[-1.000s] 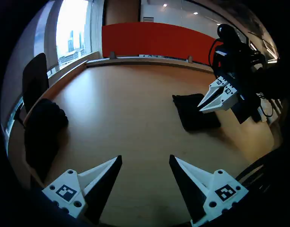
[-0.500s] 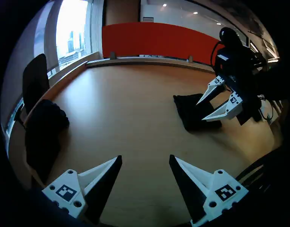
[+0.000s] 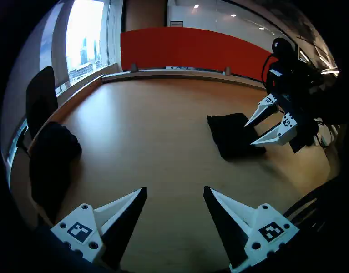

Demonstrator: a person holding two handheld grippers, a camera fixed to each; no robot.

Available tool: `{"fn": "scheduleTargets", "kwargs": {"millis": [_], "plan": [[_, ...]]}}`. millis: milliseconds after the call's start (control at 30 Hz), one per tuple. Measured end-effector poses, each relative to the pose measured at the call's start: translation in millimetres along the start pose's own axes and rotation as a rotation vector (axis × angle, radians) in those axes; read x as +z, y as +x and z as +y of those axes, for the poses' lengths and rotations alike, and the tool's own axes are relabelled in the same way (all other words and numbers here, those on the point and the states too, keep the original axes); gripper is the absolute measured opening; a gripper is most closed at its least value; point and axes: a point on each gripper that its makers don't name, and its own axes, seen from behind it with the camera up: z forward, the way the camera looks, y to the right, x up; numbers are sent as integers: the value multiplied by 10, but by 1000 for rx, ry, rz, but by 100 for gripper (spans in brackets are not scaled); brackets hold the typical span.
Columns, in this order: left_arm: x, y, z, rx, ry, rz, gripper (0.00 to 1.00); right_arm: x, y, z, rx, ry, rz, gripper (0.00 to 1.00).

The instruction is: Fold towel

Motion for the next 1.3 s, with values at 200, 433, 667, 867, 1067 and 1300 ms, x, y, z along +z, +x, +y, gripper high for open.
{"fn": "scheduleTargets", "kwargs": {"millis": [200,433,667,867,1067,1300], "plan": [[3,6,16,6,-3,-1,93,-98,-175,8,35,-26,-10,70],[3,22,17,12,-5,-1,92,-218,-366,18,63,-57,-26,70],[5,27,25,20,-9,-3,92,-281,-485,29,91,-80,-34,70],[5,11,30,21,-11,-5,92,-278,-587,-8,111,-89,-45,70],[10,9,36,23,-12,-6,92,-243,-675,-81,125,-90,-56,70],[17,8,33,21,-12,-7,92,-220,-711,-120,143,-98,-59,70]]}}
